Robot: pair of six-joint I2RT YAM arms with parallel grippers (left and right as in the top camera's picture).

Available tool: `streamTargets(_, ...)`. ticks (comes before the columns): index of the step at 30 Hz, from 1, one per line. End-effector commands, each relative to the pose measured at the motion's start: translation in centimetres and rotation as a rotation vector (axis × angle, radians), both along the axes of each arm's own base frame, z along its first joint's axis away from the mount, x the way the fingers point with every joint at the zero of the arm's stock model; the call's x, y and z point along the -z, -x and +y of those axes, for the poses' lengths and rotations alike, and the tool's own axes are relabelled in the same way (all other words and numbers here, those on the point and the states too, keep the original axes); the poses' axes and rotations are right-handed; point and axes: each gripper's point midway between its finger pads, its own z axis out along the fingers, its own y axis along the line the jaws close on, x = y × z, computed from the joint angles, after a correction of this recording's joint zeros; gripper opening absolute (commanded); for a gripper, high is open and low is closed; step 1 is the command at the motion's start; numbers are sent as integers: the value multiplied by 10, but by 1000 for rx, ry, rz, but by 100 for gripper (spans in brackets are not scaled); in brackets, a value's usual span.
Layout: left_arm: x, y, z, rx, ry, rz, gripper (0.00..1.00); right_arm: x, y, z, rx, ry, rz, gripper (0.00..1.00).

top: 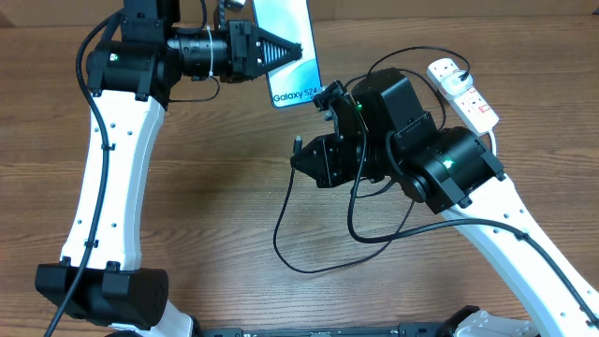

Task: Plug charger to phone and switch on socket
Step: 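Carry the plug with the right gripper up to the phone's bottom edge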

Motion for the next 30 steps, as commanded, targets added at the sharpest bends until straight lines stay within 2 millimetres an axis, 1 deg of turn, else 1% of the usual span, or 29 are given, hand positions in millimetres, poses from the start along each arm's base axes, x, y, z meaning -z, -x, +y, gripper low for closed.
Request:
streamTargets(1,-9,12,-3,67,34,-36,4,-15,11,2,-49,-39,-29,4)
streamTargets(5,1,10,0,42,-8,-28,4,-22,15,-4,-40,-38,-48,4)
streamTargets(9,6,12,0,49,-16,-19,4,-29,15,-9,-17,-36,-84,4)
streamTargets(16,7,17,-6,66,-15,-7,4,-29,16,-9,-20,-35,-81,4)
streamTargets(20,10,17,-8,63,-29,0,4,-31,17,-4,-30,-39,-97,4)
streamTargets(27,14,21,-14,78,-35,20,4,-18,8,-10,58,64,-131,4)
streamTargets(30,15,22,-14,85,-39,11,4,-11,0,-16,113,103,-127,4)
